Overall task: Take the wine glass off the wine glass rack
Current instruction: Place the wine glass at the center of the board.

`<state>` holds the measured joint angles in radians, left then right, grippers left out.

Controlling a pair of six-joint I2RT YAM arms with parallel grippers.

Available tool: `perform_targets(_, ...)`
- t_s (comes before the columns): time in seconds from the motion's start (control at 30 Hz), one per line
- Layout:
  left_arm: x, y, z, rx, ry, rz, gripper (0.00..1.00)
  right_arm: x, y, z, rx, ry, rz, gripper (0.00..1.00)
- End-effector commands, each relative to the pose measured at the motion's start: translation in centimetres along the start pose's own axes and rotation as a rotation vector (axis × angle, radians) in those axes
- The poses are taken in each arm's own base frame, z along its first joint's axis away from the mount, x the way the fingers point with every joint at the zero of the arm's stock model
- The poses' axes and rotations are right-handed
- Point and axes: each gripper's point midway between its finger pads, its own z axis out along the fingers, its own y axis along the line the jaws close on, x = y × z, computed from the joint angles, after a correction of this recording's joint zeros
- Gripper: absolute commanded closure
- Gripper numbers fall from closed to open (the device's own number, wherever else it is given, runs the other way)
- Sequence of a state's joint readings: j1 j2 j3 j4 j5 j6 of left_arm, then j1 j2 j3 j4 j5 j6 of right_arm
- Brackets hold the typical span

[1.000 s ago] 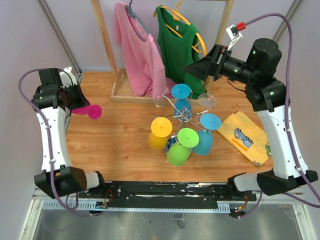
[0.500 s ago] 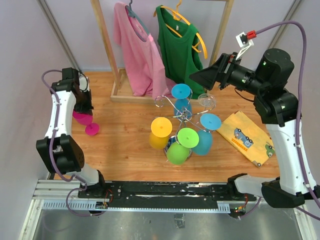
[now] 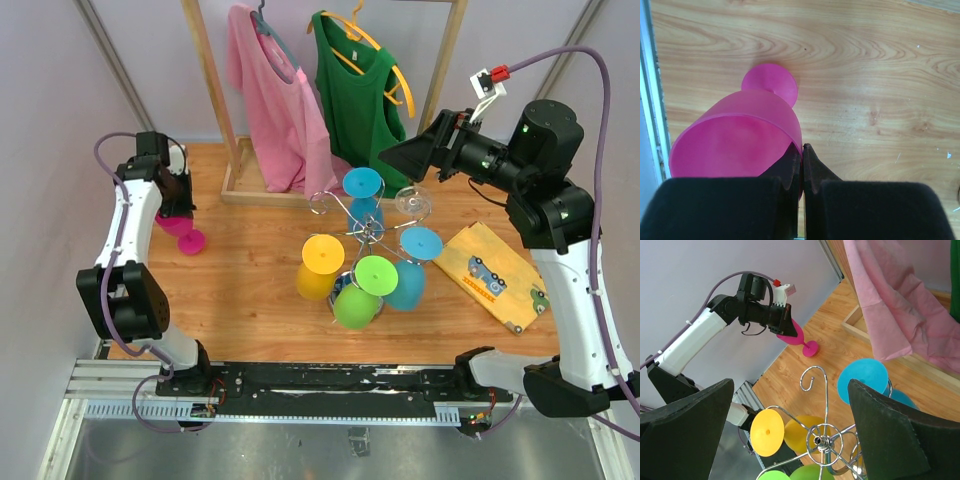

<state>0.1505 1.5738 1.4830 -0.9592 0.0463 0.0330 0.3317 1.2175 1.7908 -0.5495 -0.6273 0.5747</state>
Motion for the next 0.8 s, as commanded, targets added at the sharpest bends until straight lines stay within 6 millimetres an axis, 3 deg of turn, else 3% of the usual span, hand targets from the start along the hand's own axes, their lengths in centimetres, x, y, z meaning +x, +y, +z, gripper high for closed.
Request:
perform_targets(0.0, -0.4, -1.0, 0.3, 0.036, -0.052, -0.009, 1.00, -0.9, 0.2, -0.8, 0.006, -0.037, -0.030, 0.02)
perform_targets(0.2, 0.3, -1.1, 0.9, 0.041, -0.045, -0.005, 0.98, -1.0, 0.3, -0.7, 0.000, -0.035, -0.028, 0.02)
perform_targets(0.5, -0.3, -1.0, -0.4, 0.034, -0.079, 0.015, 0.51, -0.8, 0.3, -0.6, 0.000, -0.031, -0.019, 0.01)
perform_targets(0.6, -0.7, -1.2, -1.5, 0.043, -0.091, 0.019, 0.44, -0.7, -0.1, -0.7, 0.016, -0.028, -0.002, 0.02)
perform_targets(0.77, -2.6, -1.9, -5.1, 0.075, -0.174, 0.022, 0.31, 0.2, -2.8, -0.5, 0.094, 0.015, 0.110, 0.01)
